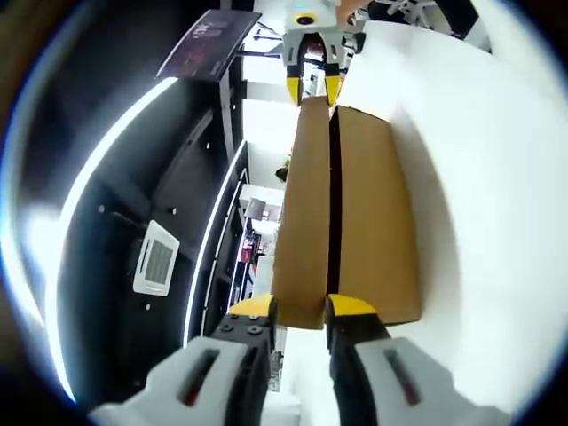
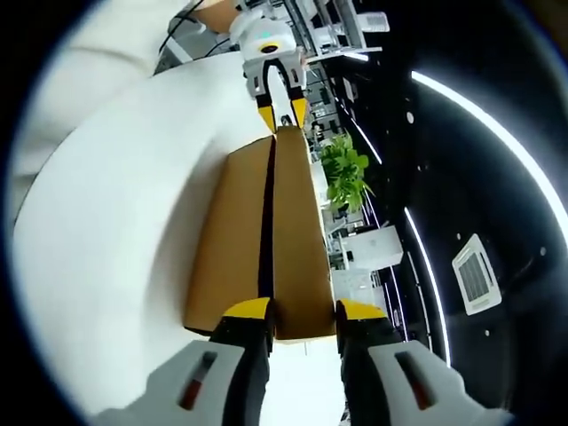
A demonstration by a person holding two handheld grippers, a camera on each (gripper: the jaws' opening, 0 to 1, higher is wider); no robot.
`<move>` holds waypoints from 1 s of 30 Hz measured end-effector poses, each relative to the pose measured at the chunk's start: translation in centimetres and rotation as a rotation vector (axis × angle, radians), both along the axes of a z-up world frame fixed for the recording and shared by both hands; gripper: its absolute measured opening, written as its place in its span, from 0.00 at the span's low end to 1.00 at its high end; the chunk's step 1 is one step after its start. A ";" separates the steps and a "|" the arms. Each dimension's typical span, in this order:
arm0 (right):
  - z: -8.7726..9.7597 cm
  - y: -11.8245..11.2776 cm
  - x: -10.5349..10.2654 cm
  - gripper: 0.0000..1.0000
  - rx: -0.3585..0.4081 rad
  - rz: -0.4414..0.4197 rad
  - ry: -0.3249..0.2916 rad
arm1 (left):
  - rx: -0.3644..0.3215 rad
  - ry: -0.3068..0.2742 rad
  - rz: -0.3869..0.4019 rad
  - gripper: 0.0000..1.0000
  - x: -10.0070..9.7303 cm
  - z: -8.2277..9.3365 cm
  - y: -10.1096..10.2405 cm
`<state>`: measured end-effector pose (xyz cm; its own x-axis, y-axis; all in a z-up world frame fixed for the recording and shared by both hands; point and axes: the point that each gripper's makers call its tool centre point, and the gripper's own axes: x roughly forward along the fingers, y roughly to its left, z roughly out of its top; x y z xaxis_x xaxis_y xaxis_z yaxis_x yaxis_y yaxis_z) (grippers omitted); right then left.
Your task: Operate the shoe box by opening the lid, removing the specified soft item, and placing it in the target area until the item is outside and the box remains undamaged.
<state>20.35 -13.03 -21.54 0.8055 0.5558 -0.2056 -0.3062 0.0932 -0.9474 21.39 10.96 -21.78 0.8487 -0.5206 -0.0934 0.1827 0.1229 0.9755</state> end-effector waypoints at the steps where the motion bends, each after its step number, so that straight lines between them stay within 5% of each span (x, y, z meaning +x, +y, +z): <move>1: 0.3 0.0 0.1 0.28 0.033 -0.008 -0.014 | -0.013 -0.009 0.007 0.21 0.0 0.1 0.1; 18: 0.7 0.4 -0.3 0.26 0.134 -0.019 -0.091 | -0.064 0.015 0.017 0.22 -0.1 -0.5 0.3; 30: 1.6 -0.6 0.1 0.30 0.214 -0.072 -0.117 | -0.021 -0.017 0.015 0.19 -0.3 -0.3 0.2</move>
